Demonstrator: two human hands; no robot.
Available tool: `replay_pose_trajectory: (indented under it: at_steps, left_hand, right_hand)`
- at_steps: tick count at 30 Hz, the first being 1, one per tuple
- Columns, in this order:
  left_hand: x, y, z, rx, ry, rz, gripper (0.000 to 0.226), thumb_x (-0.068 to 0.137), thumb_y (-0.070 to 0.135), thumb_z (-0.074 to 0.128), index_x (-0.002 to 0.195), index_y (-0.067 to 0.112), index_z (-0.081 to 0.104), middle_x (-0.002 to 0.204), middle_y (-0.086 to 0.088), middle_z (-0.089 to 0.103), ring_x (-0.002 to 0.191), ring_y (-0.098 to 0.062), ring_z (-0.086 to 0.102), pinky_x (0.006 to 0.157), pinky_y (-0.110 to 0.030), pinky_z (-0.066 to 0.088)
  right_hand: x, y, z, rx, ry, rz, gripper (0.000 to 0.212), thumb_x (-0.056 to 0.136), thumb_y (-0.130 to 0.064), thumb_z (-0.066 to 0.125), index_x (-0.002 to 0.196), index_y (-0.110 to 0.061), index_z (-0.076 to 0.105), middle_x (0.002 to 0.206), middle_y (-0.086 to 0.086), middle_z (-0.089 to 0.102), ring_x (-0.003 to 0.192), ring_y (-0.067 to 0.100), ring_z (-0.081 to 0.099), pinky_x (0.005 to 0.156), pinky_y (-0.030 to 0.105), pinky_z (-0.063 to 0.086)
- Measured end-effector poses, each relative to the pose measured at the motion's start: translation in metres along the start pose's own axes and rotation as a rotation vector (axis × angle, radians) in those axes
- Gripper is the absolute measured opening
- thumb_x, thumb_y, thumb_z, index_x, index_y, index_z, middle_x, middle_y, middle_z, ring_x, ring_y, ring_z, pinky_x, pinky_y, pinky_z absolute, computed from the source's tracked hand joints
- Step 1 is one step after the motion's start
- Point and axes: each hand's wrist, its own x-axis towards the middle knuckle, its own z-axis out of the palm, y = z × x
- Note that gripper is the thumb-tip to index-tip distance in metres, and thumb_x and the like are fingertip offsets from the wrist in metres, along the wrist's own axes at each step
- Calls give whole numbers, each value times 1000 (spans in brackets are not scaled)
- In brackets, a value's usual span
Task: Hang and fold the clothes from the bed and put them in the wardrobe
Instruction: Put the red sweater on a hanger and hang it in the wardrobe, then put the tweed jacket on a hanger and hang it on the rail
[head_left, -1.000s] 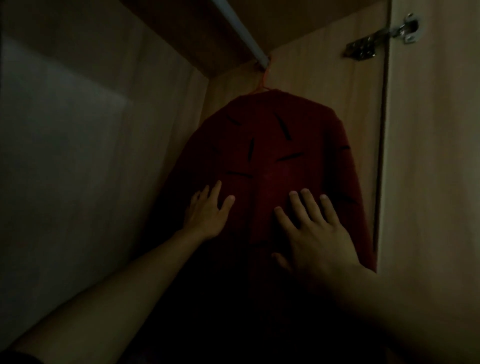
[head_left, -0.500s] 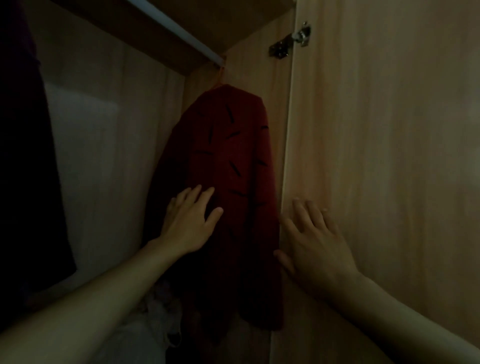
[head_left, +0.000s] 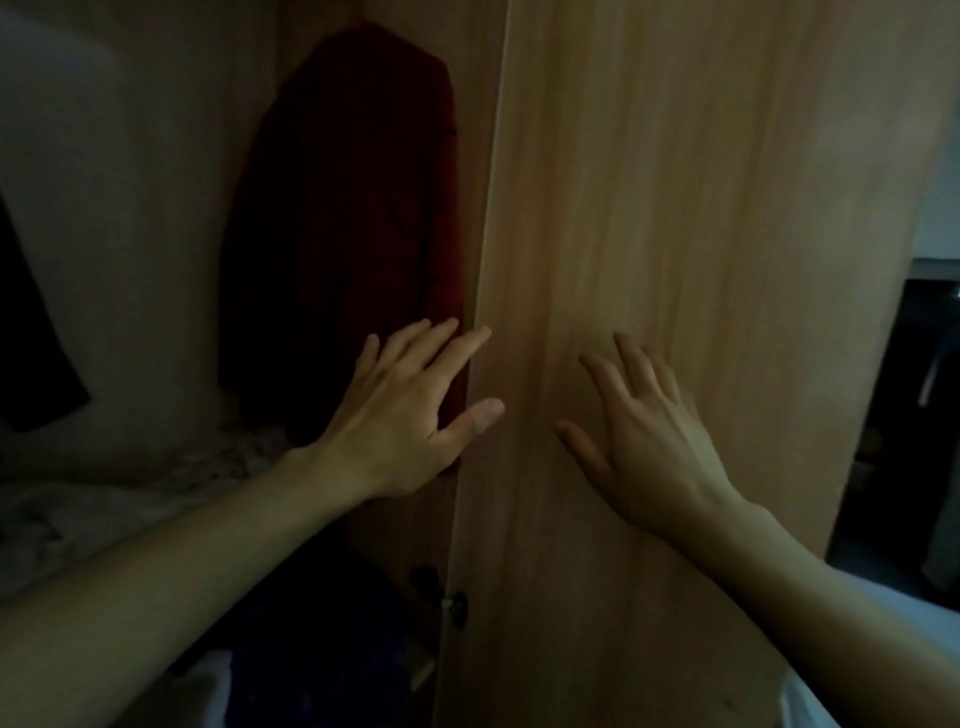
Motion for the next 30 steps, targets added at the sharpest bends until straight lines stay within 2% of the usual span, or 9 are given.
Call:
replay_pose_trajectory:
  at_steps: [5,9,15,21,25,27,30]
  left_hand:
    - [-31,32,29,-150,-100,159,78,86,82,20,154,46,8,165,8,13,152,-14,4,121,-56,5]
    - [-50,61,60,-350,-172,296,78,84,81,26,153,47,13,164,10,16,151,-12,7,120,-58,12]
    - [-79,109,107,-471,-242,433,77,86,78,29,154,42,20,163,6,22,151,-16,14,120,-50,14]
    - [-106,195,127,-560,-352,570,78,88,77,25,154,35,25,161,3,27,149,-20,22,117,-57,20]
    - [-135,254,136,-603,-423,620,74,90,77,24,154,42,14,159,7,30,146,-15,25,118,-52,16]
    - [-151,285,144,-611,-471,628,74,89,79,21,154,44,10,160,10,25,147,-13,23,120,-53,18]
    - [-180,339,153,-635,-560,613,75,88,80,22,154,44,10,162,12,19,148,-12,21,119,-45,24]
  right_hand:
    - [-67,10,-1,-14,-88,105,76,91,-63,38,154,-24,23,164,9,12,150,30,12,119,43,20]
    - [-124,24,-1,-21,-126,290,72,94,-56,47,154,-20,26,164,10,13,151,27,10,122,40,18]
    - [-218,41,-23,-85,-239,519,72,94,-58,45,154,-24,23,165,4,7,151,24,8,119,43,23]
    - [-318,51,-62,-185,-290,677,70,95,-55,48,153,-21,28,163,7,16,150,27,13,120,42,19]
    - [-387,67,-87,-219,-315,758,69,95,-58,46,152,-25,29,161,6,23,149,26,18,118,43,22]
    - [-422,79,-98,-205,-310,826,69,94,-58,47,152,-26,28,159,4,24,147,25,21,117,43,23]
    - [-476,95,-114,-138,-258,941,68,94,-55,51,151,-24,31,154,4,29,143,24,27,114,42,28]
